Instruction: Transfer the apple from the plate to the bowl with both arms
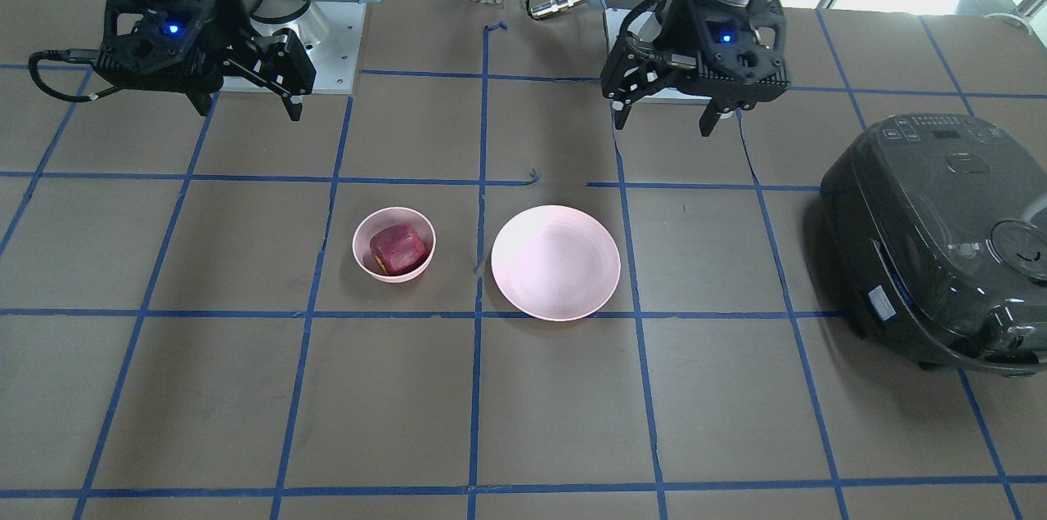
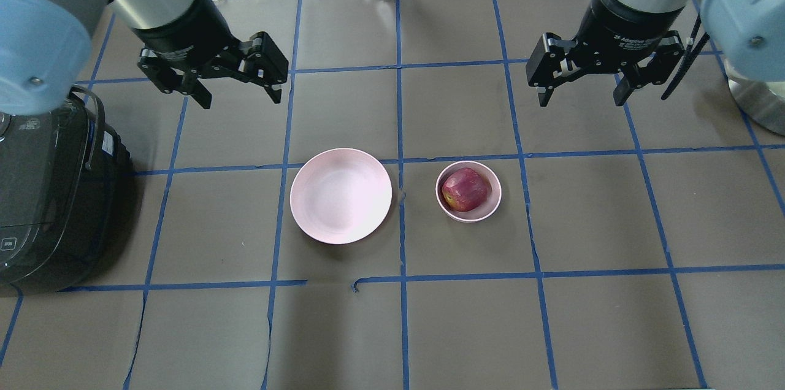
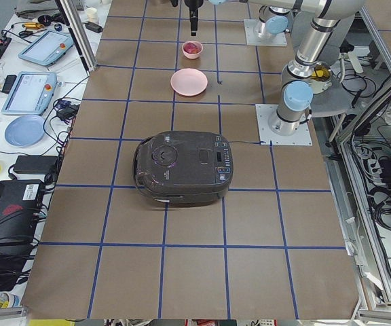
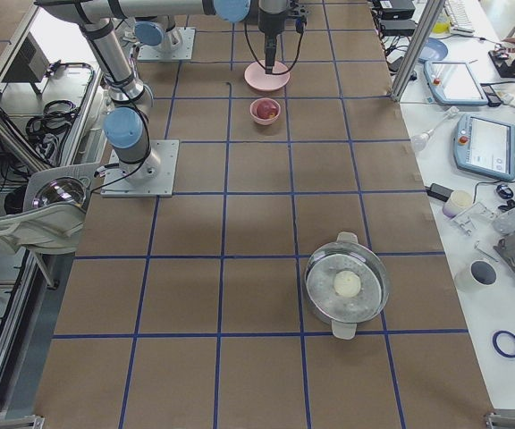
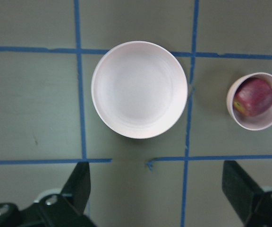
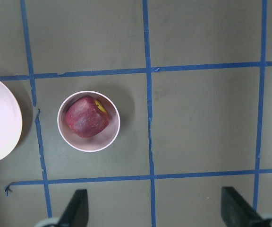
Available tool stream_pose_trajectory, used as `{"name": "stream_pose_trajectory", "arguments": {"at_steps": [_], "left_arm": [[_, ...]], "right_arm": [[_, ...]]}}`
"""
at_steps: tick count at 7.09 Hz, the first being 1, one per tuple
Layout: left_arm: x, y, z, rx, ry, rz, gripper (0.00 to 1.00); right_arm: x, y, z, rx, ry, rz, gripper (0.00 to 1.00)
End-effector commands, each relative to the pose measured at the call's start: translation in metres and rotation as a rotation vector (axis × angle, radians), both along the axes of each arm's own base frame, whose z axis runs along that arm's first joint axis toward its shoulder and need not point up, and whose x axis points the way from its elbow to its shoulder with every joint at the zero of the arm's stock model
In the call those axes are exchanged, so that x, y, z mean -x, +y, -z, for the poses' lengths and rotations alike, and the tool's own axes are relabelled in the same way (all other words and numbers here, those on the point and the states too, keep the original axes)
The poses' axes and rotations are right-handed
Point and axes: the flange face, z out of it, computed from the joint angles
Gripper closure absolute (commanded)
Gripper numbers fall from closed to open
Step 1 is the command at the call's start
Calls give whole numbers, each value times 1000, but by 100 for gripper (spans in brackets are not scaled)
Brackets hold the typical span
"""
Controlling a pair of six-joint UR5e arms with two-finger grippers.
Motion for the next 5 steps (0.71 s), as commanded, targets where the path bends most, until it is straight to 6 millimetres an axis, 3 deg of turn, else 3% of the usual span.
{"name": "stream_pose_trajectory", "arguments": {"at_steps": [1, 3, 5], "left_arm": [[-13, -1, -3, 11, -16, 12, 0], [-13, 0, -4, 13, -16, 12, 0], [-13, 0, -3, 11, -14, 12, 0]], "right_arm": [[0, 2, -4, -5, -12, -4, 0], [-5, 14, -21, 24, -56, -5, 0], [-8, 13, -18, 13, -78, -4, 0]]}}
